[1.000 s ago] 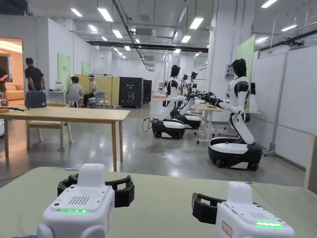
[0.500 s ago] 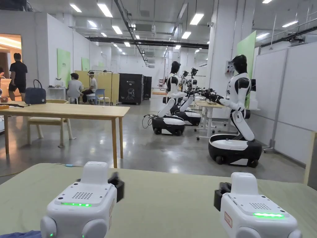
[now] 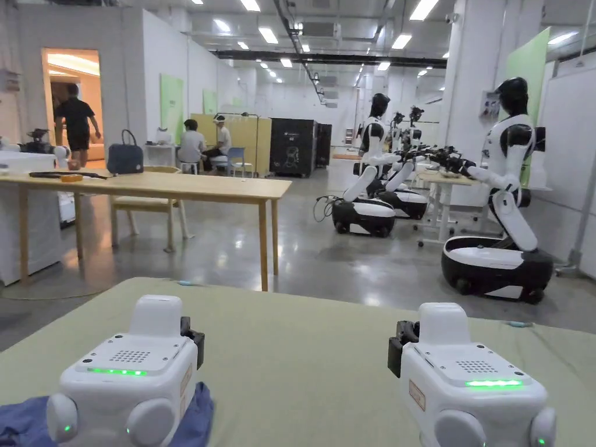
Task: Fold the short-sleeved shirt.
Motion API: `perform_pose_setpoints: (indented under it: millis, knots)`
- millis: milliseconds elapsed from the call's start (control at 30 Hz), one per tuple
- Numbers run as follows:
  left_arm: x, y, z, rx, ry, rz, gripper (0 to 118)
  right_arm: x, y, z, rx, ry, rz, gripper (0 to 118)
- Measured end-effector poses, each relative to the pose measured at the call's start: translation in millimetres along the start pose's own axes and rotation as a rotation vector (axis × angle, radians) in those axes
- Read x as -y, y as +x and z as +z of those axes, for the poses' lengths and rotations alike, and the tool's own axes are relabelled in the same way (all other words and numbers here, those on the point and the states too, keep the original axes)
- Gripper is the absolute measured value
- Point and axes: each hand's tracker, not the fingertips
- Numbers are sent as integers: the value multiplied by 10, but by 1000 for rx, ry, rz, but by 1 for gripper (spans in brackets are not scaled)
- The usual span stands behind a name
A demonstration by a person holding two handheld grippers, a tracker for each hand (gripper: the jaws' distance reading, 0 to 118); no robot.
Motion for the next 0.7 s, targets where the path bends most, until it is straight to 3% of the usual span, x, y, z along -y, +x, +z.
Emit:
perform_pose_setpoints:
  millis: [67, 200, 267, 400, 433, 467, 533, 567, 700]
  knots:
    - [89, -330, 31, -37, -65, -15, 0, 48, -320, -105, -76, -15, -7, 3]
    - [397, -936, -185, -22, -415, -29, 0, 249, -890, -313, -216, -58, -26, 3]
    - [618, -1115, -350, -44, -534, -43, 0, 345, -1074, -350, -243, -70, -25, 3]
    - [1048, -1317, -705, -27, -631, 93, 0, 552, -1247, -438, -274, -111, -8, 3]
    - [1145, -1333, -815, -31, -631, 112, 5, 605, -1235, -432, -273, -118, 0, 3]
    - [1219, -1343, -899, -30, -639, 111, 30, 644, -1223, -444, -270, -125, 3, 3]
    - [1382, -1264, -1205, -14, -693, 85, 110, 740, -1179, -479, -257, -148, 15, 3]
    - [1377, -1242, -1332, -9, -641, 44, 117, 689, -1133, -408, -243, -156, 29, 3]
    - [1622, -1186, -1735, -42, -743, 109, 117, 860, -1008, -458, -200, -191, 51, 3]
